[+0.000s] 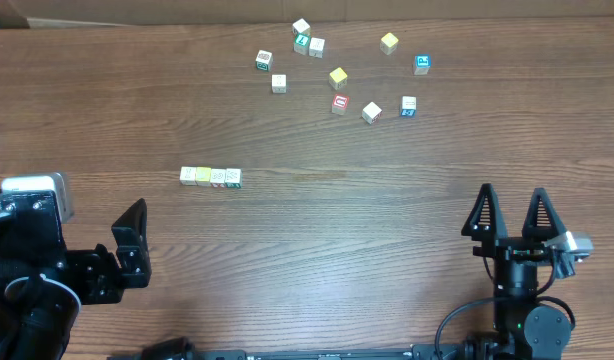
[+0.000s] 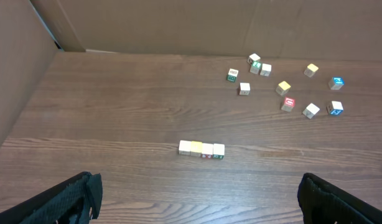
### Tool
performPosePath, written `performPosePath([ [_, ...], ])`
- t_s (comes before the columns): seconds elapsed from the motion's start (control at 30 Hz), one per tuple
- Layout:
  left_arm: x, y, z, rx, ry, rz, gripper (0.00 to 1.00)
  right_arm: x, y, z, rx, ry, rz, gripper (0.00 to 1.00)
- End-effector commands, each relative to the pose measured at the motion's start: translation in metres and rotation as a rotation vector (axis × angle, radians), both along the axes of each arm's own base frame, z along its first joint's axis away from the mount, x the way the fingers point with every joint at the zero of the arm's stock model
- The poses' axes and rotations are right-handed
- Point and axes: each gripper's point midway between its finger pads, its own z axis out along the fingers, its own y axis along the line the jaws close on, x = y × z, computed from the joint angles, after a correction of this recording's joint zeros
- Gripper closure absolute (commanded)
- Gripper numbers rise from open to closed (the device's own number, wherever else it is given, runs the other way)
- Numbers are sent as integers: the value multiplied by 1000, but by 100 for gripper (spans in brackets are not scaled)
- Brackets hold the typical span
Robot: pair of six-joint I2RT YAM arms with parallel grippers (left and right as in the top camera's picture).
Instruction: Form a horizontal line
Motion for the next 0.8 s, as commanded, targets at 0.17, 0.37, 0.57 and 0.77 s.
performPosePath([
  [0.17,1,-2,1,3,-5,-14,1,12,-7,-65,16,205,-38,0],
  [0.37,1,-2,1,3,-4,-14,0,12,-5,-88,18,297,-27,0],
  [0.57,1,-2,1,3,-5,-14,1,12,-5,-88,18,297,-27,0],
  [0.77,1,-2,1,3,-5,-14,0,12,-5,-88,18,297,-27,0],
])
